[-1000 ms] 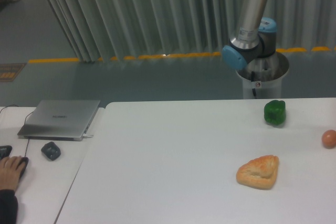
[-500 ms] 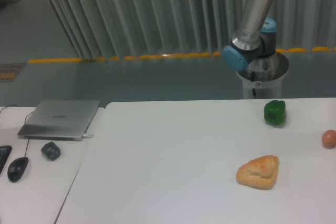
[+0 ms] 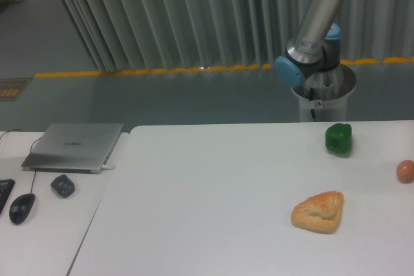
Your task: Place the yellow pepper on the table
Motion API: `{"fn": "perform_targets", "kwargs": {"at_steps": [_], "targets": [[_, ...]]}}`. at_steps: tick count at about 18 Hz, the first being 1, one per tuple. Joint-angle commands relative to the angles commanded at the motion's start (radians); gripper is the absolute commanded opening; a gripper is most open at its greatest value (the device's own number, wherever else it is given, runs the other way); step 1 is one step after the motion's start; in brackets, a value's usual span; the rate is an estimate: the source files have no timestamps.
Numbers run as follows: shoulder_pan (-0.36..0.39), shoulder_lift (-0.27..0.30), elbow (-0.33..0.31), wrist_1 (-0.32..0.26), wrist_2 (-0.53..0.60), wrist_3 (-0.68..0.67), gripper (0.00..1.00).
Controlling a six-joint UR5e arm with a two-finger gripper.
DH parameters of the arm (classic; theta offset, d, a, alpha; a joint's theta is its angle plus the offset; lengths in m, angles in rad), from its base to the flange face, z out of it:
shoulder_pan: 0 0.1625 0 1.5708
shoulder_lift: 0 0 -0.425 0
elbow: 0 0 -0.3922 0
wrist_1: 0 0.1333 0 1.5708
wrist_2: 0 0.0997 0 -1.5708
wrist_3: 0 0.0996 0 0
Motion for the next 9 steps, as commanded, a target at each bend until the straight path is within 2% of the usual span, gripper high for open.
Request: {"fn": "perform_targets", "kwargs": {"at_steps": [3, 4, 6, 7, 9], "targets": [[0.003, 0.000, 0.002, 0.000, 0.000, 0.009, 1.00], [0.003, 0.002, 0.002, -0.002, 0.002, 0.012, 0.85], [0.000, 0.003, 0.002, -0.006, 0.008, 0.014, 0.66], [-0.001, 0.003, 0.002, -0.009, 0.008, 0.014, 0.51], [-0.009, 0.006, 0.000, -0.012, 0.008, 0.017, 0.49]]}}
